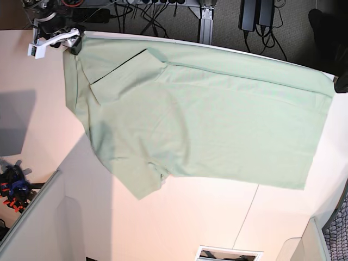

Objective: Fold the T-shirt properly
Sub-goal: 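Release the fold and reposition the right gripper along the shirt edge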

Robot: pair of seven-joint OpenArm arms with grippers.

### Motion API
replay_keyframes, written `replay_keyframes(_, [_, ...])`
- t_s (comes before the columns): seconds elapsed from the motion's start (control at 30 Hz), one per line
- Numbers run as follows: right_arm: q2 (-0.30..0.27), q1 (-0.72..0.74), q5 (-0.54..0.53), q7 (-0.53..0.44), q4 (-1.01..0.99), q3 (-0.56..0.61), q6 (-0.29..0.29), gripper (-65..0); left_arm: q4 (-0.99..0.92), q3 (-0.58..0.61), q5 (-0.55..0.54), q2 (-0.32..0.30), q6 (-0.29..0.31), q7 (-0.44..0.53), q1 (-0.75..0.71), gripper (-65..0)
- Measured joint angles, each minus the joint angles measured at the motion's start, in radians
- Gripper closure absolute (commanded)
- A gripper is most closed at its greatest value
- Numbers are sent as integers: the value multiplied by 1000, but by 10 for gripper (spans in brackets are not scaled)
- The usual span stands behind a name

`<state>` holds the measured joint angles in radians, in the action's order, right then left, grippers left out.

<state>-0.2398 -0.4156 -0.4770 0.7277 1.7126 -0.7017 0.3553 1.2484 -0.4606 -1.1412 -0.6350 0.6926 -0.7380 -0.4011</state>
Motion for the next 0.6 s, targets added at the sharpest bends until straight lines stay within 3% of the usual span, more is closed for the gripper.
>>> replay_keyframes(0.2, [-100,26,3,-34,0,-54,-5,-426,150,2,14,-13,-7,1,0,-352])
replay_keyframes(0.37, [-178,134,9,-40,-14,-48,-9,-426,284,2,33,-13,-6,-2,2,-352])
replay_keyframes(0.6, [-215,433,18,-99,-262,128,-7,-426,354,2,92,-15,-5,5,0,-352])
